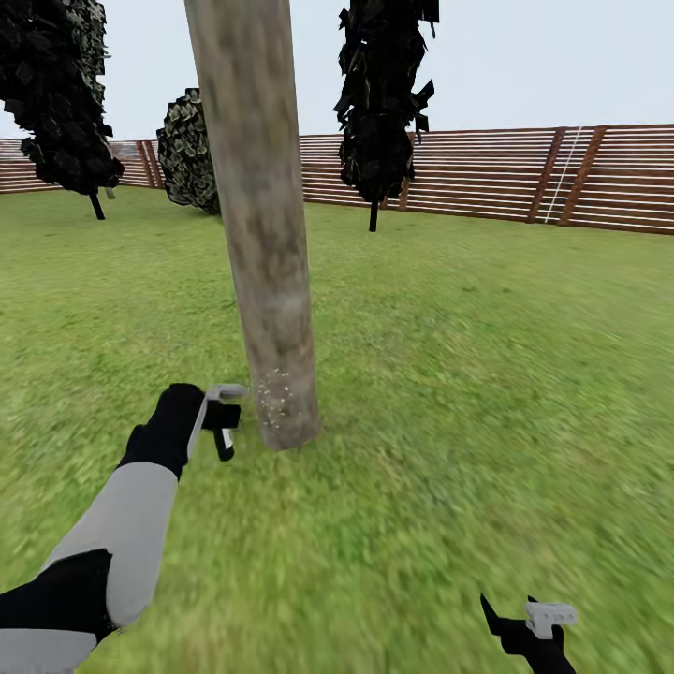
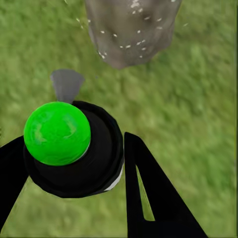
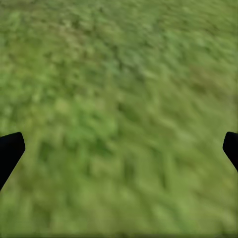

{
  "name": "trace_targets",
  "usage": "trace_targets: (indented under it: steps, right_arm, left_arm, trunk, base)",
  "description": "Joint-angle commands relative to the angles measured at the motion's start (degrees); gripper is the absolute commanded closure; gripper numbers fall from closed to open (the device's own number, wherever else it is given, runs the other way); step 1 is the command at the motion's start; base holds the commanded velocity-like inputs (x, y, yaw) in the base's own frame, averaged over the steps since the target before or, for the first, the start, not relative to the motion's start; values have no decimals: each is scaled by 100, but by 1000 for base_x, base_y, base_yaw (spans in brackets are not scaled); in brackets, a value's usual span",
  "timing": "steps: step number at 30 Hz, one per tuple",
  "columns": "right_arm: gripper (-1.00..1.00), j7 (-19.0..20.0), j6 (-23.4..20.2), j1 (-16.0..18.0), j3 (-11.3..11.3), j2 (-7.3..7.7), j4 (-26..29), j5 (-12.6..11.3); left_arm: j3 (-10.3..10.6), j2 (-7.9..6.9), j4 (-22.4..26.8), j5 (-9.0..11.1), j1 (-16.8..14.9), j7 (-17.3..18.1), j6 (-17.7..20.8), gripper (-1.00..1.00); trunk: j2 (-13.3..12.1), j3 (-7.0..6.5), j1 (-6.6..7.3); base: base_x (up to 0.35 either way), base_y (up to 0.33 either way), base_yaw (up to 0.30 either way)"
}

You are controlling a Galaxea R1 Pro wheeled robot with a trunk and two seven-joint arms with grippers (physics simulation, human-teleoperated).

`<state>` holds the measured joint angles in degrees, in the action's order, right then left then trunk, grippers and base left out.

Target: In the garden, pick up the pesticide atomizer on the floor and spray pesticide onto both trees until each tree trunk is fully covered.

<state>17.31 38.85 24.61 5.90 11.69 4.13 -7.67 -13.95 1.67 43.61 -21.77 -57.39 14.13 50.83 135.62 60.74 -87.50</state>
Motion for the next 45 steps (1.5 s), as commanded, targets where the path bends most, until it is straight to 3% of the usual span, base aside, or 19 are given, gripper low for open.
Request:
trace_targets:
  steps: [1,3,5,9,13,16,18,22,24,28,32,36,45]
  right_arm:
    - [-100,0,0,1,0,0,0,1]
    - [-100,0,0,1,-1,0,0,0]
    - [-100,0,0,2,-1,0,0,1]
    - [-100,0,0,0,0,5,0,-1]
    - [-100,0,0,0,5,8,1,-2]
    - [-100,0,0,3,6,9,3,-4]
    - [-100,0,0,3,4,9,2,-4]
    - [-100,0,0,2,7,12,1,-4]
    - [-100,0,0,1,8,17,5,-6]
    - [-100,0,0,2,8,18,6,-5]
    - [-100,0,0,3,8,18,7,-4]
    - [-100,0,0,4,8,18,7,-5]
    - [-100,0,0,2,8,26,9,-6]
  left_arm:
    - [1,2,13,5,-16,1,10,100]
    - [1,62,28,10,-37,1,20,100]
    - [5,272,32,14,-67,2,23,100]
    - [7,504,33,15,-176,7,75,100]
    - [7,384,34,6,-317,283,513,100]
    - [-1,-96,34,6,-355,511,597,100]
    - [3,-212,34,6,-386,523,606,100]
    - [50,-81,41,6,-437,529,616,100]
    - [246,152,42,4,-580,529,628,100]
    - [325,341,42,-1,-664,528,671,100]
    - [357,204,28,-33,-814,521,682,100]
    - [358,-33,25,-24,-892,520,683,100]
    - [358,99,-18,-8,-815,520,683,100]
  trunk:
    - [0,0,0]
    - [0,0,0]
    - [0,0,0]
    - [0,0,0]
    - [0,0,0]
    - [0,0,0]
    - [0,0,0]
    - [0,0,0]
    - [0,0,0]
    - [0,0,0]
    - [0,0,0]
    - [0,0,0]
    - [0,0,0]
  base:
    - [0,0,0]
    - [0,0,0]
    - [0,0,0]
    - [0,0,0]
    - [0,0,0]
    - [0,0,0]
    - [0,0,0]
    - [0,0,0]
    - [0,0,0]
    - [0,0,0]
    - [0,0,0]
    - [0,0,0]
    - [155,30,0]
